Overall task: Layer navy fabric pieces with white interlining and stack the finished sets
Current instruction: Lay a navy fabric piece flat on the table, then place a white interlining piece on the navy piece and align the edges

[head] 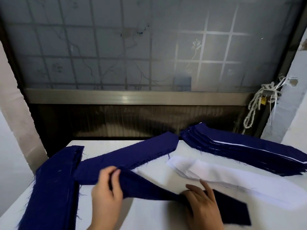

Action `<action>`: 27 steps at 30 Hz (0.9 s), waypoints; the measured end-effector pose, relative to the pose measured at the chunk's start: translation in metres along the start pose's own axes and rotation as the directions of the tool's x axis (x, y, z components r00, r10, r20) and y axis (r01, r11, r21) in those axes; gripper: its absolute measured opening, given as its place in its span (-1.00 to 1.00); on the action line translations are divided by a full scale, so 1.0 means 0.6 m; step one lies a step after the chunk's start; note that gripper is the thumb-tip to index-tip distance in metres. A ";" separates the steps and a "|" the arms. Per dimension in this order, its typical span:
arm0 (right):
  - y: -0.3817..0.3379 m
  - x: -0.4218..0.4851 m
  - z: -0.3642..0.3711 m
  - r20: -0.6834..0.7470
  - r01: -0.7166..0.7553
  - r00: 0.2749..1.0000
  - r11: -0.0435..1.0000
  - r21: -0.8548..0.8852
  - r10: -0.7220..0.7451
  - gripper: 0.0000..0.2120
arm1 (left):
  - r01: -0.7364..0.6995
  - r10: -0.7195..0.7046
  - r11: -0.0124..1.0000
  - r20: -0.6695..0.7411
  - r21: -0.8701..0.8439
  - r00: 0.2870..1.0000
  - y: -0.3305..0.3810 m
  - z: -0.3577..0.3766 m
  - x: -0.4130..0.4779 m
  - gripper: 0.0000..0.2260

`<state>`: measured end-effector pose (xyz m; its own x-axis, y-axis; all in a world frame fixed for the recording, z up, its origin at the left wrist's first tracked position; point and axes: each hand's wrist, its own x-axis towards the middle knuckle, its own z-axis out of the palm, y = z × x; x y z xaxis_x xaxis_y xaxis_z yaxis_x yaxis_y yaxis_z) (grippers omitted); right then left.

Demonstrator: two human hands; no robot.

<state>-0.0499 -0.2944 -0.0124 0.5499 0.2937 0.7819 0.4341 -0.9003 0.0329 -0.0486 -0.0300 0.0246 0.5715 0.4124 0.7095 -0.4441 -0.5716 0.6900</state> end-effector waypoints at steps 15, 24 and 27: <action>0.138 -0.068 -0.131 0.270 -0.796 0.589 0.490 0.355 0.762 -0.80 | 0.445 -0.467 0.881 0.143 0.158 0.873 -0.086 0.017 0.001 -0.86; 0.152 -0.065 -0.108 0.023 -0.932 0.359 0.356 0.071 0.933 -0.78 | 0.275 -0.321 0.930 0.169 0.245 0.932 -0.074 0.013 -0.009 -0.85; 0.146 -0.064 -0.106 -0.034 -0.897 0.440 0.437 -0.071 0.897 -0.76 | -0.086 -0.033 0.917 0.289 0.390 0.957 -0.064 0.013 -0.018 -0.92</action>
<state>-0.0782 -0.4048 0.0001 0.6072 -0.6896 0.3947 -0.3539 -0.6795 -0.6427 -0.0325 -0.0183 -0.0108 0.7608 0.2085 0.6146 -0.1872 -0.8362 0.5155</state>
